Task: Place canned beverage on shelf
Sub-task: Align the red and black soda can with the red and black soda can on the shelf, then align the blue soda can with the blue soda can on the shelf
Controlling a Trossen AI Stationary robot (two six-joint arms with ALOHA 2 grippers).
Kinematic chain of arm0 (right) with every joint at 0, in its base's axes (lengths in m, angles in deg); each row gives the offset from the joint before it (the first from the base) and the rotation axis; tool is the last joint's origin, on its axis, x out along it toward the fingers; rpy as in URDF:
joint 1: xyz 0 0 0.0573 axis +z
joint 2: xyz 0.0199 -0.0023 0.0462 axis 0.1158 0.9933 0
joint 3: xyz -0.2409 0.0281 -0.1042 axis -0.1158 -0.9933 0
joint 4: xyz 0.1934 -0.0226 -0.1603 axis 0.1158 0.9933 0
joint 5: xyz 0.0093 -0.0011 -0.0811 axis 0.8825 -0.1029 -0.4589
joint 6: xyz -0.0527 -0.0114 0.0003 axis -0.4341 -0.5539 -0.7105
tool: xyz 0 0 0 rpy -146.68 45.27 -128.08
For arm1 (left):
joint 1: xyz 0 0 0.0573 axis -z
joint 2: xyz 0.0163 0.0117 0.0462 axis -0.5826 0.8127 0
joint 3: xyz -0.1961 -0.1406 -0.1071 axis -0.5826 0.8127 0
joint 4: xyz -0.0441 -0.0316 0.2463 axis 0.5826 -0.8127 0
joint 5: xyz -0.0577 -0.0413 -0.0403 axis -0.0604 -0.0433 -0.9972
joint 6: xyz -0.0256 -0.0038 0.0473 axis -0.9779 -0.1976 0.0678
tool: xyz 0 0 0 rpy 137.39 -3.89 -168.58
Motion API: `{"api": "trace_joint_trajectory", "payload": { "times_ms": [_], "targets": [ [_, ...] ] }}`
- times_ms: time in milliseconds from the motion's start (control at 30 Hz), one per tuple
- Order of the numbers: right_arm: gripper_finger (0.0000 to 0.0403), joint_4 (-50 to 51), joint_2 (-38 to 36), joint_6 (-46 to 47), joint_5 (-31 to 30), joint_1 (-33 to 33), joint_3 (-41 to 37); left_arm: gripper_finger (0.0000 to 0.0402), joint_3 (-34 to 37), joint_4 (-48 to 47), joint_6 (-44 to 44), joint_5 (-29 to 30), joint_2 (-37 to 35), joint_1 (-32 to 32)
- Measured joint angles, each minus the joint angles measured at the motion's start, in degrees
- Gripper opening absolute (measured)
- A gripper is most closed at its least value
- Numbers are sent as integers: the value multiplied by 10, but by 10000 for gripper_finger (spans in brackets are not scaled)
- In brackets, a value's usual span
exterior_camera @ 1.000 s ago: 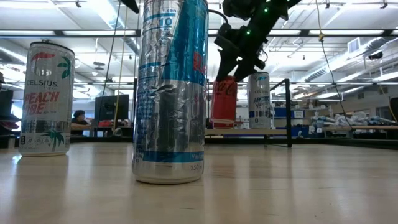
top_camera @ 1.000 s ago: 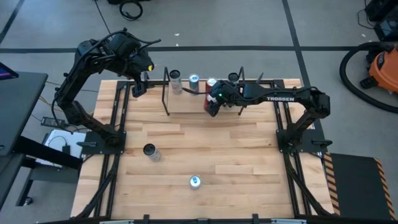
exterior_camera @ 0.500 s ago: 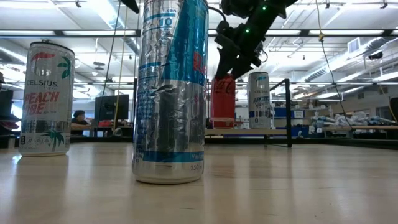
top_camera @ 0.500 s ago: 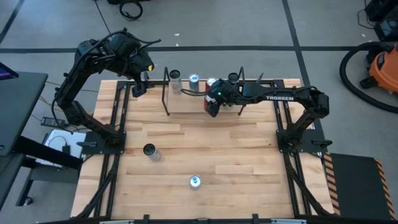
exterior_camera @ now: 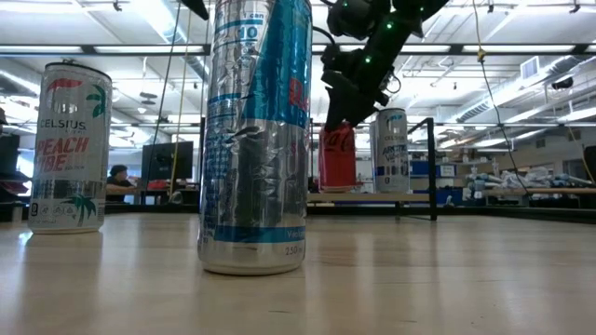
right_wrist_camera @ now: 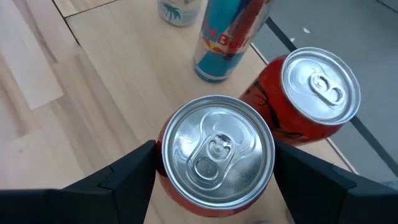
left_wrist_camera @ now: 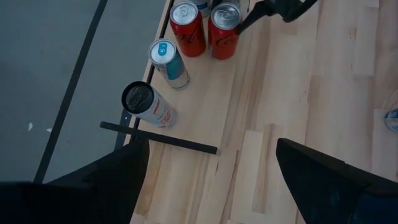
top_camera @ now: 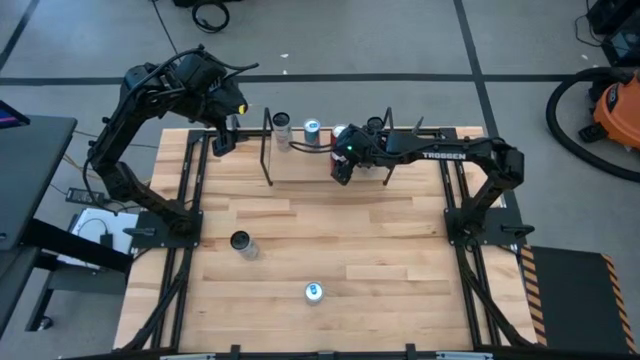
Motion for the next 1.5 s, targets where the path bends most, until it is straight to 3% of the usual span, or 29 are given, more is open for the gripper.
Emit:
{"api": "trace_joint_trajectory", "payload": {
  "times_ms": [733, 1500],
  "targets": [
    [320, -16, -1, 15, 45, -15, 0, 354, 0, 0, 0, 0, 0, 0],
    [339, -58, -3, 5, 41, -20, 0, 354, 0, 0, 0, 0, 0, 0]
  ]
}}
